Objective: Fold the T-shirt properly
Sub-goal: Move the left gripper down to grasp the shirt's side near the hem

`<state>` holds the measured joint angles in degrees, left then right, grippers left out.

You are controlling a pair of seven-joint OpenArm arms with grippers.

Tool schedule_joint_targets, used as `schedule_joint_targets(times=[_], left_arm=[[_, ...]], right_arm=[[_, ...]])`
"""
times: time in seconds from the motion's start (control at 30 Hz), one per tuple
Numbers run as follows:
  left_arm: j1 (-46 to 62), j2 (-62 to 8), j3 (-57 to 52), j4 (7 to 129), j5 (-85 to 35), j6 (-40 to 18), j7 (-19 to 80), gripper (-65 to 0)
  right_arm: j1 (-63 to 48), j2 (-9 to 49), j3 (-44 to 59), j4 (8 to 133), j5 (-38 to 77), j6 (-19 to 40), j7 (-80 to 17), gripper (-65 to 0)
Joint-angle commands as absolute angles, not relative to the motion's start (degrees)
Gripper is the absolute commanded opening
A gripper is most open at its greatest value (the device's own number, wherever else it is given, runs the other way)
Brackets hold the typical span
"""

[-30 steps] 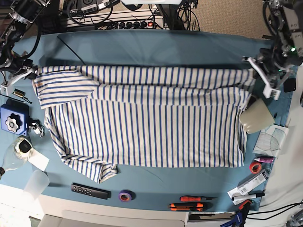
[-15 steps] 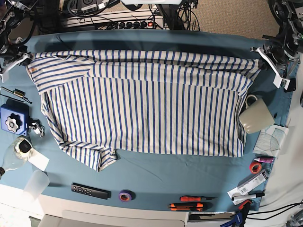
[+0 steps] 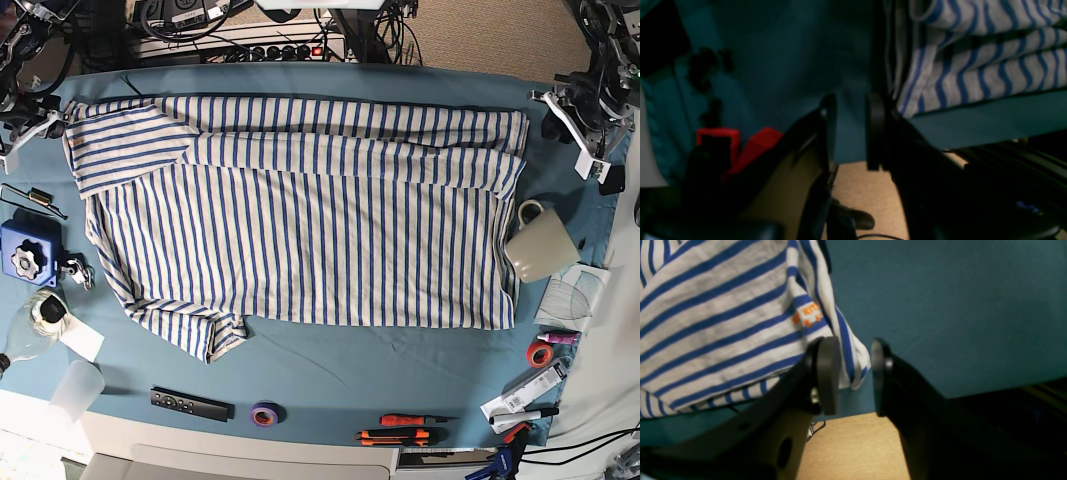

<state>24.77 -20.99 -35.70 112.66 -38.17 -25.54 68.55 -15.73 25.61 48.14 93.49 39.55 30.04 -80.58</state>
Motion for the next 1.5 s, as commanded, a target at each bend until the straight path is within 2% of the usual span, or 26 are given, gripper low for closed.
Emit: schedule_joint_targets(times=[0.0, 0.2, 0.3, 0.4, 0.63, 0.73, 0.87, 1.1, 1.33, 1.47], left_arm=[[24.8, -21.9, -36.2, 113.6, -38.2, -25.5, 67.9, -48.8], [24.2, -21.9, -36.2, 116.3, -35.9, -24.9, 66.1, -48.8], [22.7, -21.9, -36.2, 119.9, -35.6, -25.0, 64.7, -48.8], [20.9, -21.9, -36.2, 122.1, -35.6, -25.1, 57.6, -48.8], [16.2, -21.9, -35.9, 120.1, -35.6, -25.6, 50.6, -48.8], [14.5, -21.9, -33.1, 118.1, -35.6, -25.5, 47.6, -48.8], [10.6, -21.9, -24.1, 115.1, -31.5, -25.3, 46.1, -48.8], [0.8, -21.9, -7.5, 111.9, -16.2, -14.5, 44.5, -48.8], [-8.6, -21.9, 2.0, 101.3, -8.5, -9.8, 44.5, -48.8], [-14.0, -21.6, 3.4, 95.5, -8.4, -6.6, 47.4, -50.6]], right_arm=[[-15.5, 27.2, 48.8, 94.5, 41.3, 30.2, -80.0, -47.7], [-14.7, 27.3, 48.8, 94.5, 51.4, 30.1, -80.0, -47.8], [-13.1, 27.3, 48.8, 94.5, 51.6, 30.2, -80.0, -47.8], [-10.9, 27.3, 48.8, 94.5, 52.2, 30.2, -80.0, -47.8], [-6.0, 27.3, 48.8, 94.5, 52.5, 31.3, -80.0, -47.8], [-3.9, 27.1, 48.7, 94.5, 52.5, 31.4, -79.0, -47.8], [-2.0, 27.1, 48.7, 94.4, 52.5, 32.7, -78.7, -47.8], [-1.9, 27.2, 48.7, 94.0, 50.1, 32.8, -78.0, -47.8], [-1.9, 27.1, 48.7, 94.0, 49.9, 32.8, -77.4, -47.8], [-1.9, 27.1, 48.7, 94.0, 49.8, 32.8, -77.1, -47.8]])
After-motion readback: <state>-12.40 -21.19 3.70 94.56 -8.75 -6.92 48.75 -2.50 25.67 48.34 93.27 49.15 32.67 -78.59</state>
